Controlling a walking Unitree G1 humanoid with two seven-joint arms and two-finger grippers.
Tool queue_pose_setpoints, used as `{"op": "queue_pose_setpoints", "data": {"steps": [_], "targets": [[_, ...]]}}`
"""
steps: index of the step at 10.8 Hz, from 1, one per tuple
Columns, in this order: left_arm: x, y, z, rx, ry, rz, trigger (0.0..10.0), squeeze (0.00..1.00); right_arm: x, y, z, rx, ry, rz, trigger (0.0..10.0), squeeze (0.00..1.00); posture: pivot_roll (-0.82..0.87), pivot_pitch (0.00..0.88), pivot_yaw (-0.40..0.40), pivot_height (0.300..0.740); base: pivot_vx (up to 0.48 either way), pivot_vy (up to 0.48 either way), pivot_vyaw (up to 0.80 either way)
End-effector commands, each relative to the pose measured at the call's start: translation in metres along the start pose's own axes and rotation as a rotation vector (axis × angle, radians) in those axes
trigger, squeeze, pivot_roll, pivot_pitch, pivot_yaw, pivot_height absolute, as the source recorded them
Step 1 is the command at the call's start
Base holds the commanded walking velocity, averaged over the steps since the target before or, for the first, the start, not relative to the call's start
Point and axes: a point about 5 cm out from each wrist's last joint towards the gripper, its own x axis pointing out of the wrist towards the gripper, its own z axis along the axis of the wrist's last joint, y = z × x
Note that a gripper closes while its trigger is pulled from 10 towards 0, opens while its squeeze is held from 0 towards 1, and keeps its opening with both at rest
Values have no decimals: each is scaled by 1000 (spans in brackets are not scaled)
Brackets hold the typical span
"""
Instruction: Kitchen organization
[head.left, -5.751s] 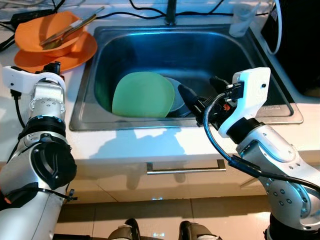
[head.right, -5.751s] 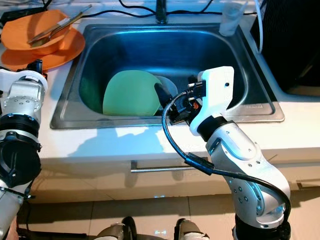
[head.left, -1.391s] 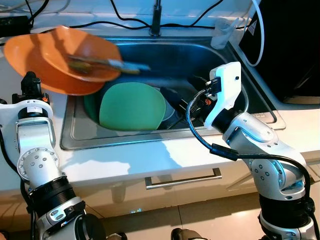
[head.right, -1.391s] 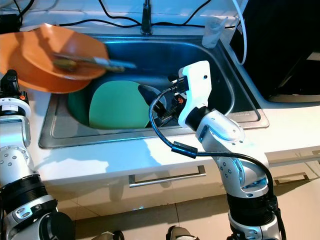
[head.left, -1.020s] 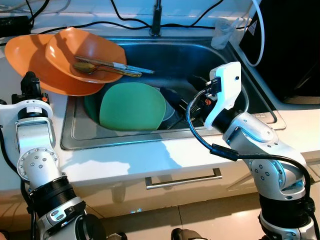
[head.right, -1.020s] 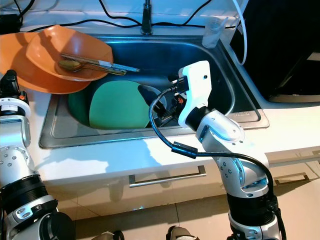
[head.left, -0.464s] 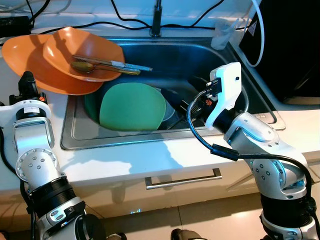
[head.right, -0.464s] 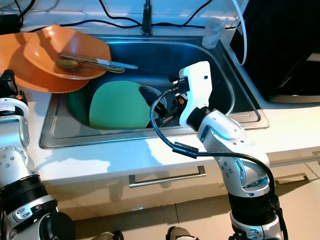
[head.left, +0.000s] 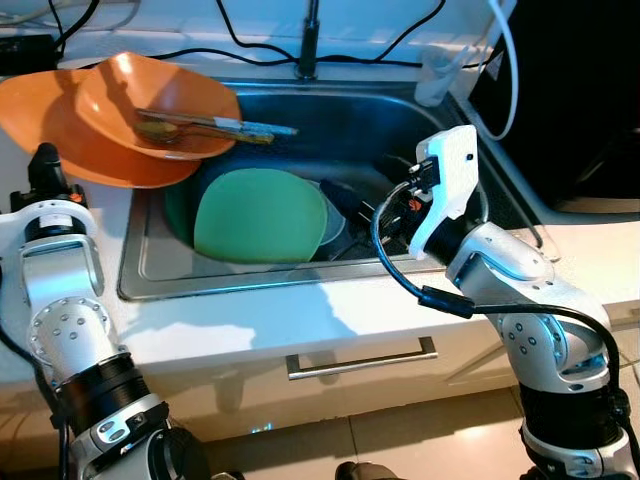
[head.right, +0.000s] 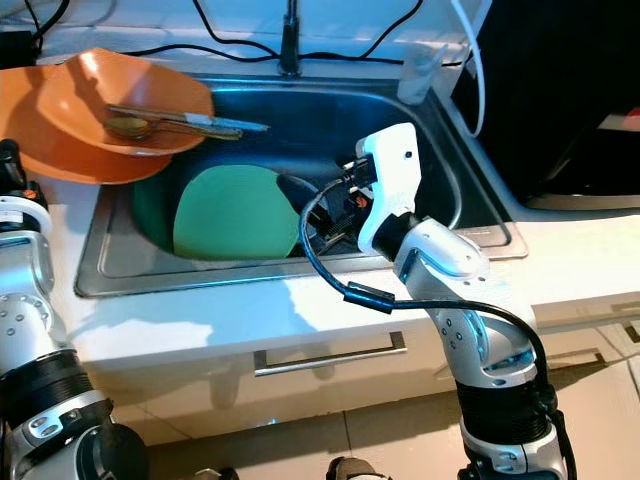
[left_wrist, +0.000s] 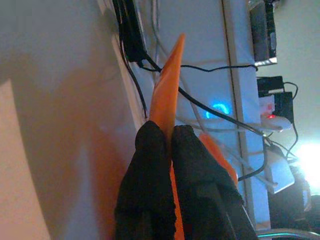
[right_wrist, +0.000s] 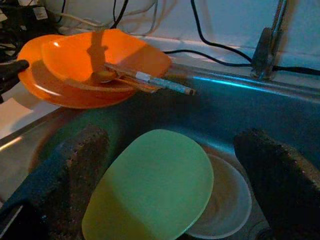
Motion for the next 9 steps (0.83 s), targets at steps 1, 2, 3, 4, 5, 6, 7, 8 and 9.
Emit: {"op": "queue_pose_setpoints", "data": {"steps": [1, 2, 3, 4, 5, 6, 7, 8, 9], "targets": [[-49, 129, -2, -104, 12, 605, 0, 0, 2, -2, 3, -26, -5, 6, 10000, 0, -165, 180, -269, 740, 0, 0, 0], [-49, 129, 3, -105, -9, 605, 0, 0, 3, -2, 4, -28, -4, 14, 10000, 0, -160, 181, -276, 740, 0, 0, 0], [-50, 128, 8, -106, -23, 601, 0, 0, 4, -2, 4, -30, -2, 20, 10000, 0, -155, 181, -282, 740, 0, 0, 0], [-52, 127, 12, -107, -32, 597, 0, 0, 6, -2, 3, -29, 0, 31, 10000, 0, -139, 185, -292, 740, 0, 0, 0], [-54, 124, 15, -103, -42, 591, 0, 0, 9, -1, 2, -26, 1, 44, 10000, 0, -125, 187, -298, 740, 0, 0, 0], [-56, 122, 17, -99, -47, 588, 118, 0, 10, 0, 2, -23, 0, 51, 10000, 0, -116, 189, -300, 740, 0, 0, 0], [-57, 119, 19, -94, -52, 585, 392, 0, 14, 2, 0, -16, -2, 61, 10000, 0, -97, 191, -298, 740, 0, 0, 0], [-58, 113, 21, -89, -55, 578, 392, 0, 17, 3, -1, -12, -5, 67, 10000, 0, -86, 192, -294, 740, 0, 0, 0], [-59, 108, 23, -83, -54, 571, 431, 0, 17, 4, -2, -8, -8, 69, 10000, 0, -77, 196, -290, 740, 0, 0, 0]]}}
